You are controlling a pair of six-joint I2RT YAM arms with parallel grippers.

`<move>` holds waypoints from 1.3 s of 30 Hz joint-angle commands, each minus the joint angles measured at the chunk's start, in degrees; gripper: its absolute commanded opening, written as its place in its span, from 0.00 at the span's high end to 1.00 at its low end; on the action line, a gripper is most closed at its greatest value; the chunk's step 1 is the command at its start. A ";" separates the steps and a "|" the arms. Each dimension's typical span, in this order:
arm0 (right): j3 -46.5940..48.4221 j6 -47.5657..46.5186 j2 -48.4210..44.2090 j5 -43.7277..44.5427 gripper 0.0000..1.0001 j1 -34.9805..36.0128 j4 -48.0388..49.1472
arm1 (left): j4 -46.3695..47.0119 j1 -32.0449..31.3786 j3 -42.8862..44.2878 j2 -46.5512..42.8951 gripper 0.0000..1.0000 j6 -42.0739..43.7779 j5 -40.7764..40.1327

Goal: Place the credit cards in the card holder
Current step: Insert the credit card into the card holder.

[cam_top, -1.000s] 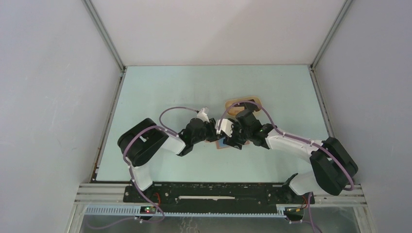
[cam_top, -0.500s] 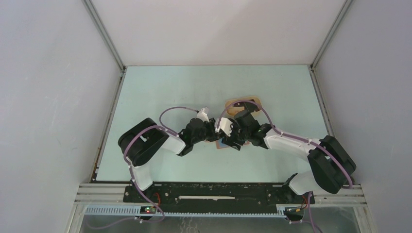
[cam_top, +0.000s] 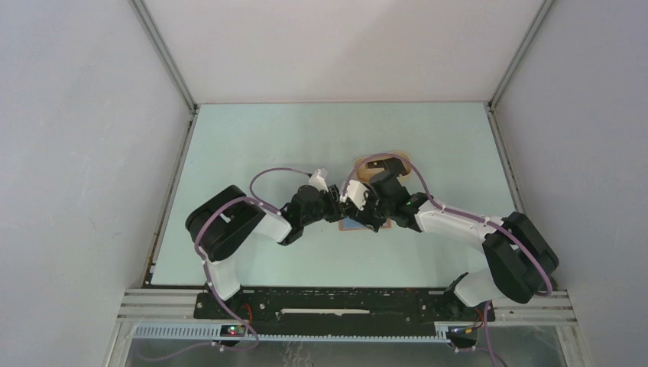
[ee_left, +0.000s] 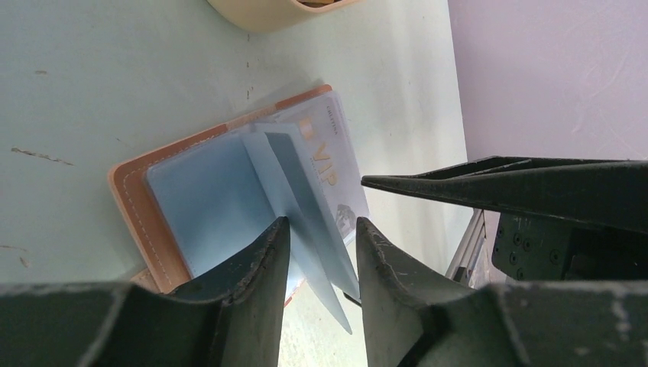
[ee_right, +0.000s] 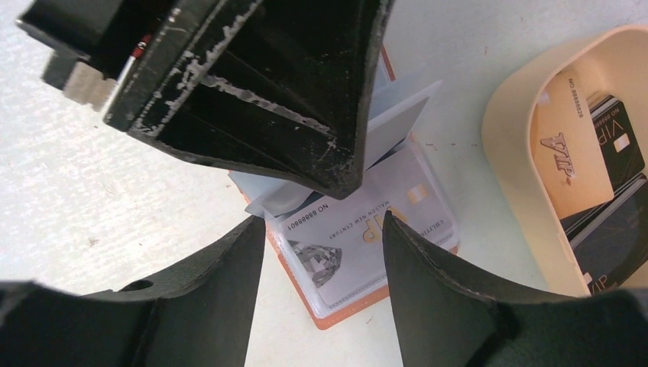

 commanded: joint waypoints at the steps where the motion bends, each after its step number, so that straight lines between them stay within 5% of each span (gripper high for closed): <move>1: 2.36 1.19 -1.15 0.14 0.35 -1.14 0.96 | 1.93 0.37 1.96 -0.77 0.57 0.72 0.40; 21: 3.37 1.68 -0.21 -1.09 0.37 -3.18 -0.92 | 2.77 1.47 -1.13 -6.11 0.50 2.48 -1.33; 30: 3.72 1.86 -0.55 -2.17 0.38 -4.55 -1.83 | 1.12 2.25 -0.29 -4.01 0.61 3.01 -0.81; 39: 4.68 0.52 -1.68 -4.81 0.38 -7.48 -5.09 | -10.14 2.26 2.29 -5.18 0.62 7.64 -3.63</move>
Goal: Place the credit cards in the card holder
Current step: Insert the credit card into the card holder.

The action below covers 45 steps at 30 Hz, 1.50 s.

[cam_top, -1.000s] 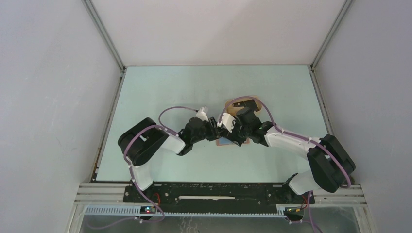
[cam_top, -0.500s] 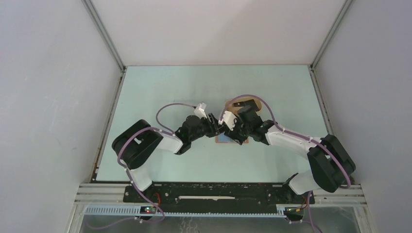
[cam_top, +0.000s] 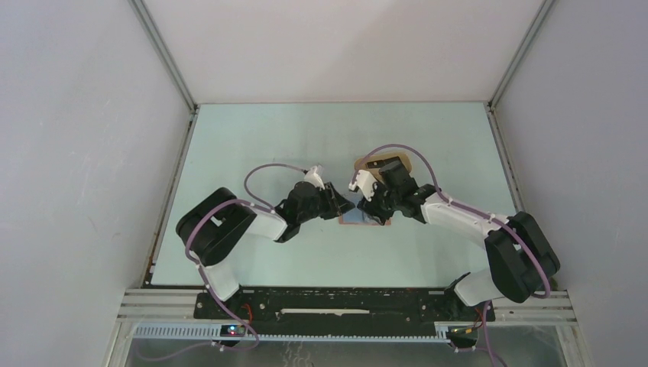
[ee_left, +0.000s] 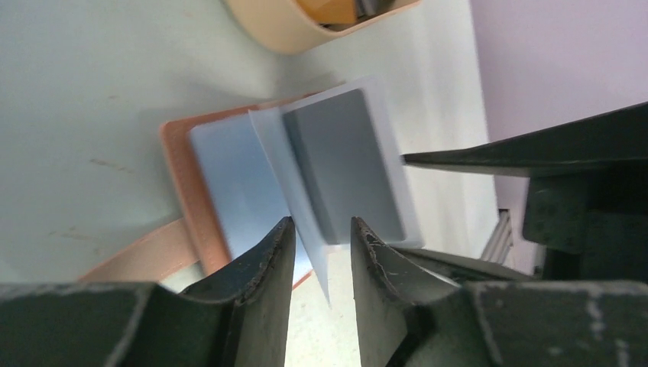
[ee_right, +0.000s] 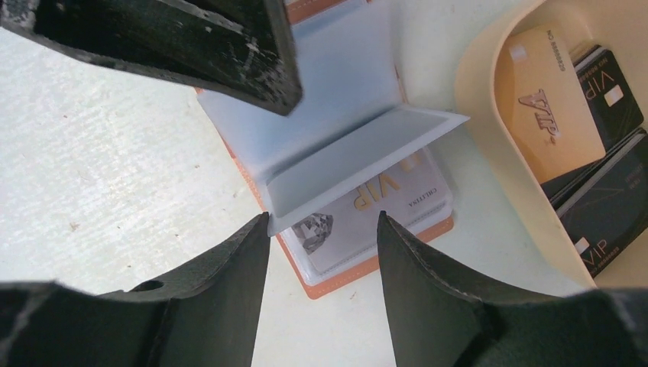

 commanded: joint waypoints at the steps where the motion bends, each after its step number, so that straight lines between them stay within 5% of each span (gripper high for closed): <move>1: 2.50 -0.78 -1.78 -2.19 0.38 -2.46 -1.50 | -6.65 0.28 1.95 -2.58 0.62 4.80 -3.83; 10: 3.72 -2.19 -1.61 -4.56 0.38 -5.85 -5.09 | -10.13 -0.48 3.63 -8.71 0.64 11.51 -3.34; 34: 5.58 0.37 -14.24 -25.84 0.35 -22.28 -10.27 | -22.51 -5.52 28.23 14.07 0.68 16.40 4.70; 38: 5.58 0.23 -17.08 -31.39 0.29 -24.39 -8.87 | -22.65 -5.50 27.59 12.55 0.67 17.47 4.54; 41: 6.14 3.81 -17.19 -33.89 0.13 -25.35 -6.89 | -21.70 -5.37 25.18 7.99 0.66 19.62 3.09; 42: 7.25 6.26 -16.18 -34.70 0.05 -25.69 -6.68 | -21.66 -5.27 24.05 5.89 0.65 20.67 2.19; 45: 15.85 12.53 -9.02 -41.21 0.03 -27.15 -12.32 | -21.18 -4.62 20.03 -1.27 0.64 25.34 -0.55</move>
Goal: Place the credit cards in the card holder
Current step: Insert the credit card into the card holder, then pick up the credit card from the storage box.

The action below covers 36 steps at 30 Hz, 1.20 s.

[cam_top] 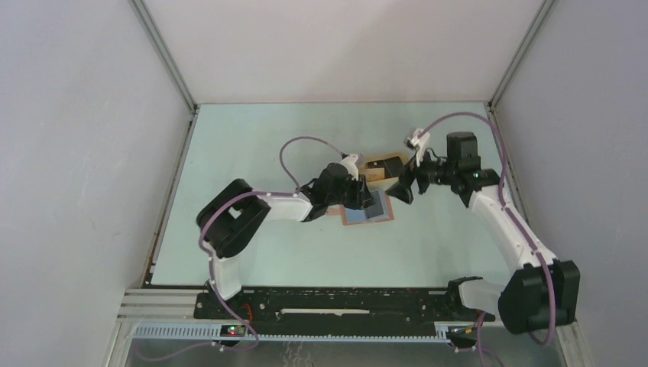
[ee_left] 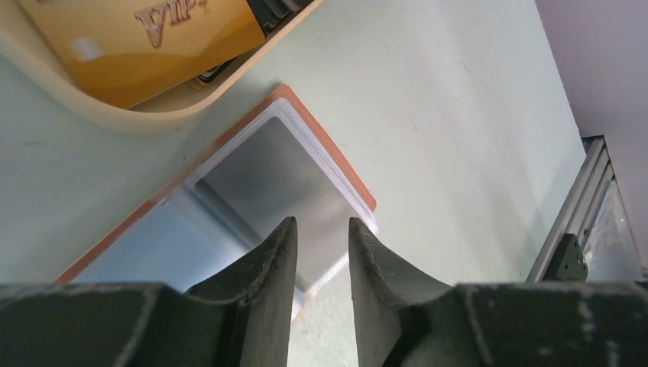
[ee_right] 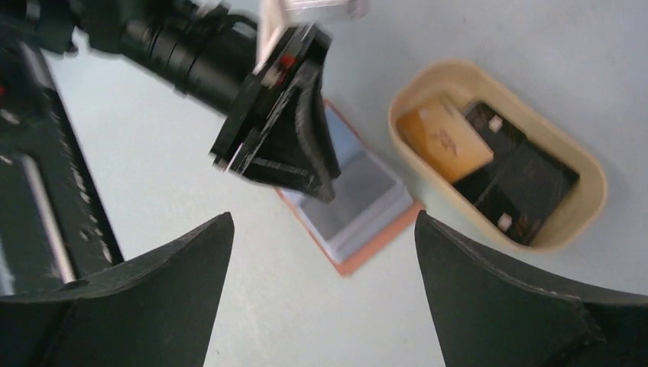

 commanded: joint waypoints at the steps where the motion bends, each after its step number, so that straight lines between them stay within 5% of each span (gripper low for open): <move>1: 13.94 10.02 9.36 -10.91 0.05 -2.09 -4.65 | 1.56 0.89 -5.65 -14.09 0.63 8.86 -4.64; 9: 32.70 14.93 28.18 -2.02 0.19 -1.84 -11.88 | 7.57 2.77 -18.78 -35.50 0.58 23.22 -18.80; 11: 38.07 12.92 32.99 0.97 0.23 -1.18 -16.71 | 11.44 3.52 -20.80 -38.00 0.46 24.71 -21.23; 14: 43.25 12.27 39.18 4.46 0.28 -0.55 -20.72 | 13.73 5.81 -21.37 -37.98 0.07 23.49 -22.23; 15: 44.42 12.96 41.09 5.21 0.31 -0.54 -21.43 | 13.71 7.05 -21.03 -36.94 0.01 22.01 -20.83; 22: 46.18 18.21 49.07 8.00 0.39 -0.79 -21.17 | 22.90 14.53 -21.18 -24.54 0.02 5.06 -0.32; 26: 45.53 21.67 51.27 7.47 0.39 -0.75 -20.01 | 21.08 15.03 -16.46 -17.29 0.16 0.22 4.90; 36: 46.51 25.56 56.10 5.98 0.43 -0.75 -19.36 | 17.38 15.19 -9.05 -6.86 0.27 -5.96 11.16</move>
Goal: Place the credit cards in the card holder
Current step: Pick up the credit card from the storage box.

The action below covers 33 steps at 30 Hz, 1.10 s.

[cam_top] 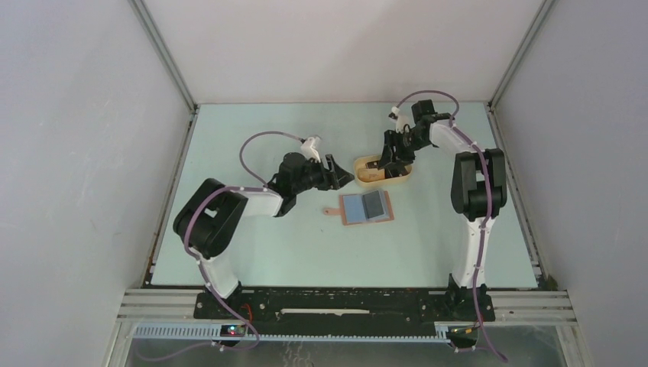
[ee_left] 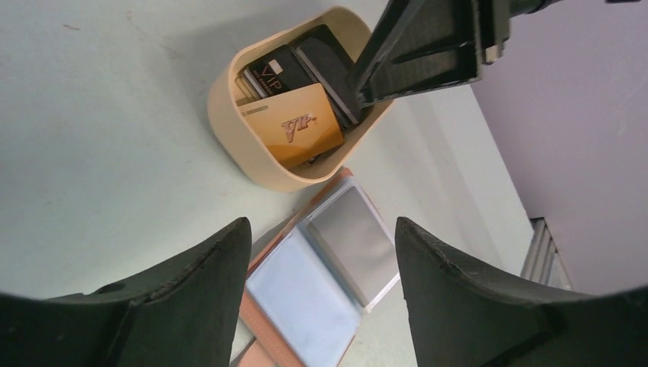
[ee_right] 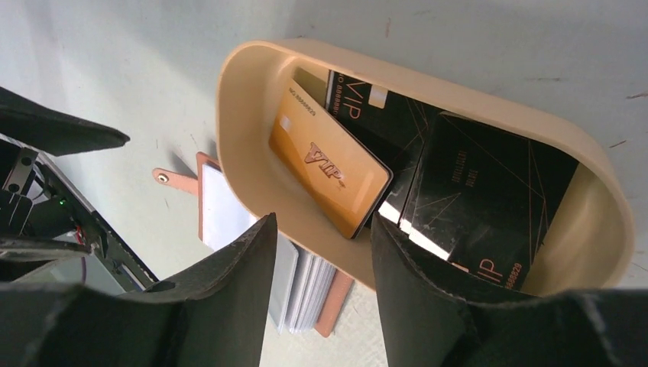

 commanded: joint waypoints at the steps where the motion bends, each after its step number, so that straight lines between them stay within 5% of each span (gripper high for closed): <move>1: 2.17 2.70 2.63 -1.08 0.44 0.22 0.19 | 0.90 0.28 5.13 3.95 0.28 -5.01 6.22; 33: 2.68 4.11 2.80 -9.93 0.54 2.14 1.19 | -0.86 0.15 7.86 7.13 0.32 -6.27 9.41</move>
